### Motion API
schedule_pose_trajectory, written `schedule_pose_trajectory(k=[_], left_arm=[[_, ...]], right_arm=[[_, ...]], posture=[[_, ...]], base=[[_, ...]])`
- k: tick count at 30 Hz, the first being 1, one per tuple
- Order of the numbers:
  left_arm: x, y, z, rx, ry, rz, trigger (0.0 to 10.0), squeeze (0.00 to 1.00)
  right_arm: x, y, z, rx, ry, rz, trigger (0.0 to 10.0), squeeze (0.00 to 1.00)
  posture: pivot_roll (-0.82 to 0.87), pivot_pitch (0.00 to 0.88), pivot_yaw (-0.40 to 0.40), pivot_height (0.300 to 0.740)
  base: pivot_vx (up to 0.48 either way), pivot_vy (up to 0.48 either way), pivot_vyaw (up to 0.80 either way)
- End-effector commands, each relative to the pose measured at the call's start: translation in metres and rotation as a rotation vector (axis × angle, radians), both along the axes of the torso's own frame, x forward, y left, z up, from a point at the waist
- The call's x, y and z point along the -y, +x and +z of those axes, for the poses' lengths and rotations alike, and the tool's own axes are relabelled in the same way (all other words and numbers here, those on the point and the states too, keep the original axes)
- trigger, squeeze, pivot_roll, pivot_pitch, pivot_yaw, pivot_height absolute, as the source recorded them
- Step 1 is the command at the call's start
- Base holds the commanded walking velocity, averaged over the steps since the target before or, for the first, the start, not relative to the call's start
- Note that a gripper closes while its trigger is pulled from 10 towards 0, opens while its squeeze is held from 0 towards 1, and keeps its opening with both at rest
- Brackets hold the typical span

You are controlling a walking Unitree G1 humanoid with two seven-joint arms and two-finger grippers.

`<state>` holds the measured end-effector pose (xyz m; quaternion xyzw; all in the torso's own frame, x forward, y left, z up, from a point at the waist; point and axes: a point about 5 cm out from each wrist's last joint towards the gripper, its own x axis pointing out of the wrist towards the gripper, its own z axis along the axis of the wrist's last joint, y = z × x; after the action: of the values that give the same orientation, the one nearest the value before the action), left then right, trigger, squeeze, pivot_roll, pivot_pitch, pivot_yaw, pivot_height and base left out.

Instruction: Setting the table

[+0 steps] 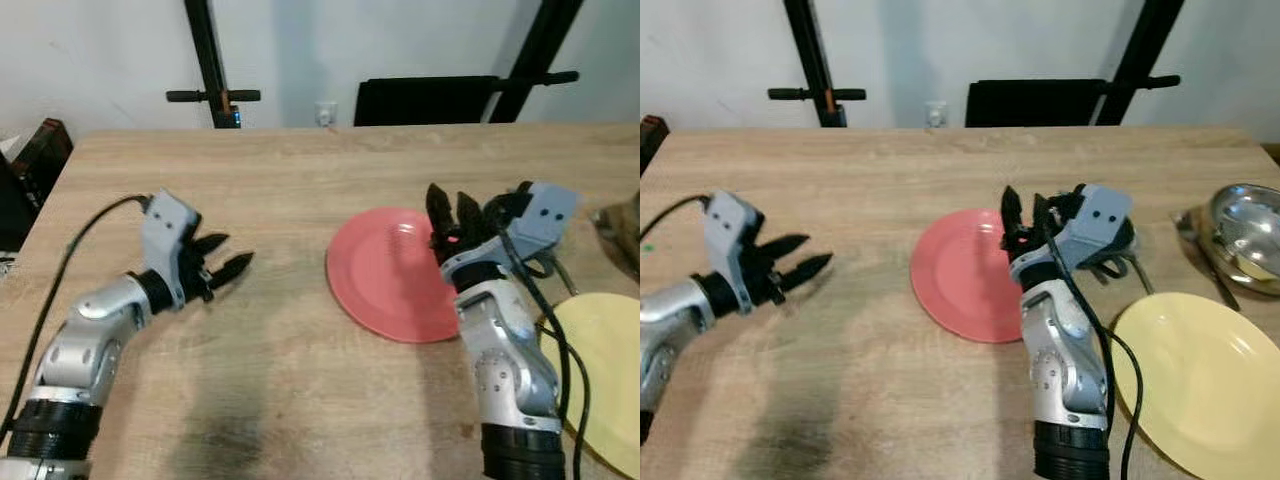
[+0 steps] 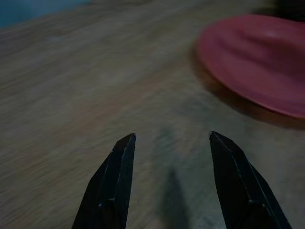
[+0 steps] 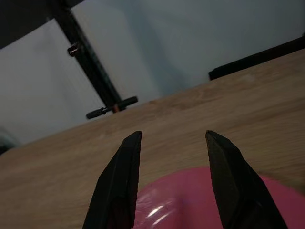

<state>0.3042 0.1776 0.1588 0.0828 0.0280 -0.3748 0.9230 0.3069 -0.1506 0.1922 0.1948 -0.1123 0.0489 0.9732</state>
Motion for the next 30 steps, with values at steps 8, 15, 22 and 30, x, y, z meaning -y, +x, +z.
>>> schedule_pose_trajectory(k=[8,15,22,30], left_arm=[[0.026,0.015,-0.013,0.118,0.173,-0.076,10.0,0.00],[0.052,0.023,-0.029,0.169,0.247,-0.111,10.0,0.00],[0.071,0.036,-0.011,0.266,0.158,-0.070,10.0,0.00],[0.078,0.041,-0.003,0.279,0.113,-0.080,10.0,0.00]], right_arm=[[0.000,0.002,-0.001,0.000,-0.008,0.013,10.0,0.00],[-0.002,0.002,0.000,0.010,-0.005,0.015,10.0,0.00],[-0.002,0.000,0.002,0.017,-0.002,0.014,10.0,0.00],[-0.002,-0.001,0.002,0.016,0.001,0.012,10.0,0.00]], posture=[[-0.11,0.057,0.049,0.740],[-0.12,0.052,0.055,0.740],[-0.14,0.057,0.059,0.740],[-0.13,0.065,0.063,0.740]], base=[[0.000,0.000,0.00],[0.000,0.000,0.00],[0.000,0.000,0.00],[0.000,0.000,0.00]])
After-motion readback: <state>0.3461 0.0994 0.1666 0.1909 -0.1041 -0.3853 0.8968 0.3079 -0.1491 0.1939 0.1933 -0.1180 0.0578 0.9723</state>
